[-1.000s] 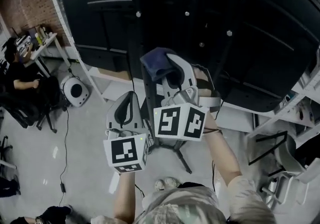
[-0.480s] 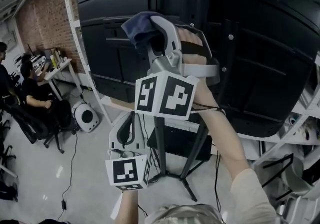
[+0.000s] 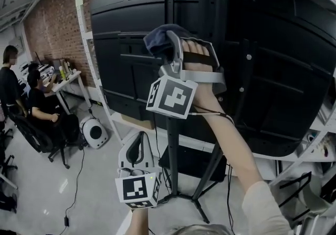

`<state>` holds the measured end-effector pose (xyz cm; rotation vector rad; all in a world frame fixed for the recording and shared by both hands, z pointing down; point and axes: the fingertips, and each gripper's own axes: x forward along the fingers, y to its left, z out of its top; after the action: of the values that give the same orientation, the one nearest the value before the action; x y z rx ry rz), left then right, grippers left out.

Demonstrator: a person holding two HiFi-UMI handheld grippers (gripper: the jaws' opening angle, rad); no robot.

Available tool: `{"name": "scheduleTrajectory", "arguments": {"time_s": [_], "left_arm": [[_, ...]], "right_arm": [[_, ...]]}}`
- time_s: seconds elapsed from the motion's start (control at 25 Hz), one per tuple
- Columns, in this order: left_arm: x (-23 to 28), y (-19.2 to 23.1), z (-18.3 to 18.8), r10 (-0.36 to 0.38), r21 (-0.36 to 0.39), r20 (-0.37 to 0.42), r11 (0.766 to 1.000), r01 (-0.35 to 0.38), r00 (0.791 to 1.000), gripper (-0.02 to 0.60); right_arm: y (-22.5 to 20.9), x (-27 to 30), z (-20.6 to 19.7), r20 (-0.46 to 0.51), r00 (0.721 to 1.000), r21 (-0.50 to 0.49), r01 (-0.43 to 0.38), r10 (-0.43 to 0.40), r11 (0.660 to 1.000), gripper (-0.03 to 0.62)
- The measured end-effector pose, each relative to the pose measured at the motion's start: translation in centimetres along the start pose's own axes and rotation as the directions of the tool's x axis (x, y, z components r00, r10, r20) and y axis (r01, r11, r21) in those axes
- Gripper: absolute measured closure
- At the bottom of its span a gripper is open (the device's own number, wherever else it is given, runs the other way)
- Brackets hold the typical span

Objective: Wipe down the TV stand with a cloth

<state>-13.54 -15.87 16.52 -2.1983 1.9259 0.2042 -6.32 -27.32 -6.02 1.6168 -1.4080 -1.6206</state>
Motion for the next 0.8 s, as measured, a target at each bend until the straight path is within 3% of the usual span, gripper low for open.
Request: {"name": "scheduleTrajectory", "arguments": {"time_s": [0.24,0.8], "left_arm": [[0.1,0.5,-0.5,0.008,-0.011,-0.009,1.0,-0.008,1.0,0.568],[0.6,-1.8,-1.1,-0.062,-0.007,-0.018,0.998,0.062,0.998,0.566]], "right_arm": [[0.5,0.0,0.2,-0.002,1.0,-0.004,-0.008,0.008,1.0,0.537],[2.9,-1.2,-0.2,-0.001,0.998,-0.05,-0.061,0.061,0.997,0.537]]}}
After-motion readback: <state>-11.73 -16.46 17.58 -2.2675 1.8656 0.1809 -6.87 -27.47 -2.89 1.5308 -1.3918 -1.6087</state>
